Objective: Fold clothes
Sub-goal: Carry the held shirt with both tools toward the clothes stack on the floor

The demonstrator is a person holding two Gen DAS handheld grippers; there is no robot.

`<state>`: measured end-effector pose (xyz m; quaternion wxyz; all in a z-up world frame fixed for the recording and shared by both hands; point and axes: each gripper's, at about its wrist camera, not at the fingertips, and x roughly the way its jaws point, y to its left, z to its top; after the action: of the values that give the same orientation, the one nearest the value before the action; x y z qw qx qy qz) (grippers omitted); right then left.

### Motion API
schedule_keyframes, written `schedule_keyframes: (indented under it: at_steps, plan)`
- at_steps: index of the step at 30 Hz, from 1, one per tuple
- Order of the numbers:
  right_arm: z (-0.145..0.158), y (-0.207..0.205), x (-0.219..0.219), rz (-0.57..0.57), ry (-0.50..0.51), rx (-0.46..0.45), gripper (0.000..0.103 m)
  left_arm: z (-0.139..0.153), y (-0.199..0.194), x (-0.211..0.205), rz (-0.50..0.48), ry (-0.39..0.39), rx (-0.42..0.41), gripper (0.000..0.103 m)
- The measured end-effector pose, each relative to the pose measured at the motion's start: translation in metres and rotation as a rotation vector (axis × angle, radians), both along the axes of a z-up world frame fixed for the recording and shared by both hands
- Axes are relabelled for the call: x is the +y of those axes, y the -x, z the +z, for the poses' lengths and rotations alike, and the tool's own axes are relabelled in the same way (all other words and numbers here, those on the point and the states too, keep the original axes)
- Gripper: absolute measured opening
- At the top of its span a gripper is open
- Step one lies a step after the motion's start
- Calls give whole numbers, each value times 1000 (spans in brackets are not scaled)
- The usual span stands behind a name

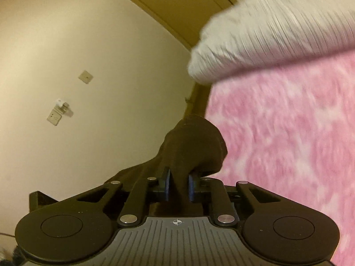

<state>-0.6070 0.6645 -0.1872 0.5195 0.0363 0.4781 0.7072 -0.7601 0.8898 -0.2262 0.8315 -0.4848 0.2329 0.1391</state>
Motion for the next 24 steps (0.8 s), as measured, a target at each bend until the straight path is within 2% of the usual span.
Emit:
schedule_keyframes:
  at_steps: [1, 2, 3, 4, 5, 6, 7, 9, 10, 13, 15, 18, 21, 22, 24]
  plan:
    - [0, 0, 2, -10, -6, -16, 17, -3, -2, 1, 1, -1, 4, 27]
    - [-4, 0, 5, -19, 20, -18, 18, -8, -6, 2, -2, 4, 43, 28]
    - [-13, -1, 11, -27, 79, -14, 18, -13, -11, 3, -5, 4, 102, 31]
    - [-24, -2, 15, -31, 141, 1, 18, -18, -15, 4, -2, 2, 143, 40]
    - [-33, -4, 18, -41, 194, 16, 26, -19, -14, 6, 12, 0, 151, 43]
    - [-38, -8, 17, -69, 222, 33, 38, -17, -12, 8, 33, 2, 144, 43]
    - [-41, -11, 16, -95, 242, 46, 43, -13, -8, 10, 54, -2, 139, 42]
    - [-34, -18, 9, -123, 227, 28, 46, -1, 2, 12, 119, -54, 156, 39]
    - [-28, -20, 6, -129, 216, 5, 46, 6, 9, 13, 168, -81, 180, 35]
    - [-1, -19, -9, -137, 145, -92, 46, 33, 27, 6, 292, -178, 263, 32]
    - [20, -8, -23, -68, 73, -165, 45, 51, 29, -15, 249, -230, 222, 27]
    - [38, 24, -52, 68, -1, -283, 45, 65, 15, -69, 81, -312, 208, 23]
    - [29, 56, -72, 165, -7, -397, 45, 43, 0, -111, -23, -368, 302, 16]
    - [19, 66, -75, 185, 20, -444, 45, 27, -3, -119, -22, -376, 359, 12]
    - [-1, 79, -77, 213, 48, -524, 45, 5, 5, -117, 33, -348, 362, 8]
